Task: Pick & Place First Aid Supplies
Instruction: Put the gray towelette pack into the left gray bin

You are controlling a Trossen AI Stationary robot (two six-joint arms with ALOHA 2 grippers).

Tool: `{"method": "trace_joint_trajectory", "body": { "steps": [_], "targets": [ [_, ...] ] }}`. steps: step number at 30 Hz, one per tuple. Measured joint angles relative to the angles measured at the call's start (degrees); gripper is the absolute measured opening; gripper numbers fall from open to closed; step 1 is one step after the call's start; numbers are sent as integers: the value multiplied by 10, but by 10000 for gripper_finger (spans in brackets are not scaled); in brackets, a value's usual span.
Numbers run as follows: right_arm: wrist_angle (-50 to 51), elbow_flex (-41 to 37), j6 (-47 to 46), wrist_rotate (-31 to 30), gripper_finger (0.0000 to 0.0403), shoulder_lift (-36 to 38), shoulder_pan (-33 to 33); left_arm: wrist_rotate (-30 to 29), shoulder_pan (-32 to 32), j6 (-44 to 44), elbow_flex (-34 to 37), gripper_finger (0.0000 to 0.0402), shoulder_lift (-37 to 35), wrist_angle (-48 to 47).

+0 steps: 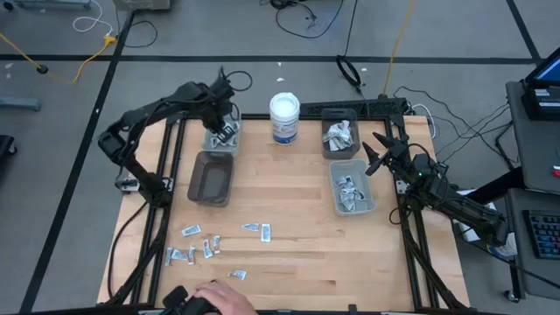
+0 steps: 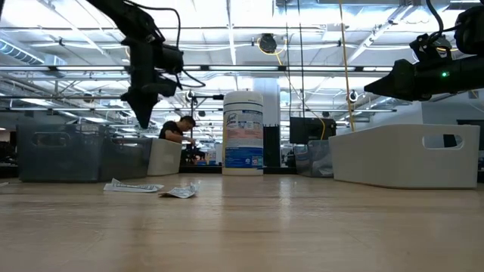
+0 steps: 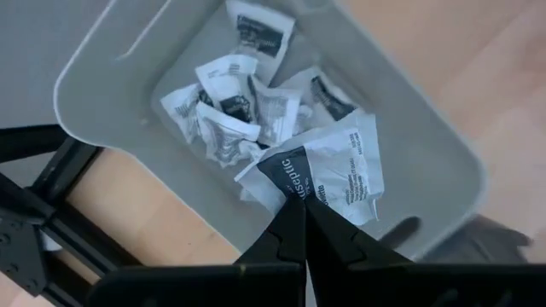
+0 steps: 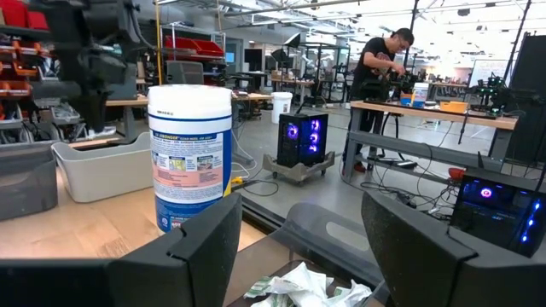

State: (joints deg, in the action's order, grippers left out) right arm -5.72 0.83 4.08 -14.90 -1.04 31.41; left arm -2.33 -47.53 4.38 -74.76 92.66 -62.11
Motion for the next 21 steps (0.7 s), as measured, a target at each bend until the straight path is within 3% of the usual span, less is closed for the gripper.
{"method": "trace_joint_trajectory", "body": {
  "steps": [9,21],
  "targets": [
    [0,0,0,0,238,0,0,-80,0,5,9,0,52,44],
    [0,0,0,0,238,0,0,-99,0,-10,26,15,85,77]
  ]
}}
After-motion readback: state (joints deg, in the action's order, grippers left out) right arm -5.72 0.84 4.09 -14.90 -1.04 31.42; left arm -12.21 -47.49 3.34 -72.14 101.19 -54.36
